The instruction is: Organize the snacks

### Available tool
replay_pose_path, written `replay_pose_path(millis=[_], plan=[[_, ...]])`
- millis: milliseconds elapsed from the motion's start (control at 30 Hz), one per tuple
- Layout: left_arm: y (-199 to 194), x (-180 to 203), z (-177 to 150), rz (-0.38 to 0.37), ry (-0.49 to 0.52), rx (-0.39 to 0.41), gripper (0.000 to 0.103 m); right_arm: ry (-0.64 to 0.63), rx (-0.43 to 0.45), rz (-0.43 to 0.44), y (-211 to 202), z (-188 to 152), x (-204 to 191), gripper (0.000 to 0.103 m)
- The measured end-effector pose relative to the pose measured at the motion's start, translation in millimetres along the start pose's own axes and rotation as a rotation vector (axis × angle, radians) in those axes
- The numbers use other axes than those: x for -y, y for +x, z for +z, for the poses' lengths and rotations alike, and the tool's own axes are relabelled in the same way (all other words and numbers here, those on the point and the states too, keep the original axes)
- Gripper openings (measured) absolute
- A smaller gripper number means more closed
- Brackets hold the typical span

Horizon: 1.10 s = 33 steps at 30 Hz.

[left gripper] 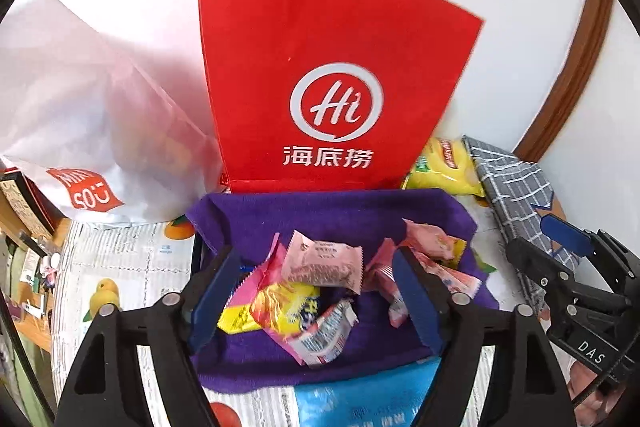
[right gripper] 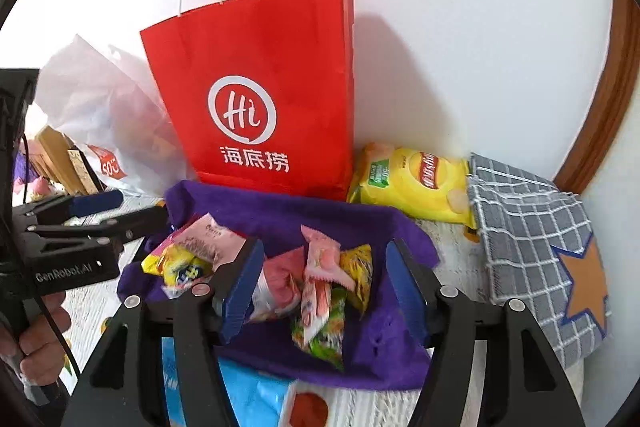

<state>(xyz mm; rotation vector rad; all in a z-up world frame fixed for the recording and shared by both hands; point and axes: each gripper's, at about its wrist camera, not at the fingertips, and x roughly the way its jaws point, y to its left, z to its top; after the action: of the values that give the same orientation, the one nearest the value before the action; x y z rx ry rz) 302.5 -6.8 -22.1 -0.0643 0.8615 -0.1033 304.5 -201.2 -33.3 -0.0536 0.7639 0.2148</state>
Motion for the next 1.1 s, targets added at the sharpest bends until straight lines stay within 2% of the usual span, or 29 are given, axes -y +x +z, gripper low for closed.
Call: replay_pose_path(millis=[233,433,500,800,867,933,1100], plan=[[-43,7,-31,-0.002,0.019,0.008,0.079,0.034,0.02,-0.001,-54,-27,2,0.065],[-87,14,-61,0.028,0.034,0.04,0.082,0.083,0.053,0.009,-104,-55,3,0.068],[-102,15,-71,0.028,0.029,0.056,0.085,0.088,0.063,-0.007,-117,-64,1,0.07],[-166,26,-120,0.026,0.018,0.159,0.089,0.055,0.069,-0.131,-170,-118,-18,0.071],[-177,29,-131,0.033,0.026,0.176,0.09,0.049,0.089,-0.139,-183,-129,-21,0.077],[-186,31,-141,0.035,0.03,0.186,0.091,0.056,0.11,-0.131,-197,-141,-23,0.092],[-207,37,-168,0.035,0.053,0.215,0.091,0.065,0.192,-0.093,-229,-164,-29,0.102]])
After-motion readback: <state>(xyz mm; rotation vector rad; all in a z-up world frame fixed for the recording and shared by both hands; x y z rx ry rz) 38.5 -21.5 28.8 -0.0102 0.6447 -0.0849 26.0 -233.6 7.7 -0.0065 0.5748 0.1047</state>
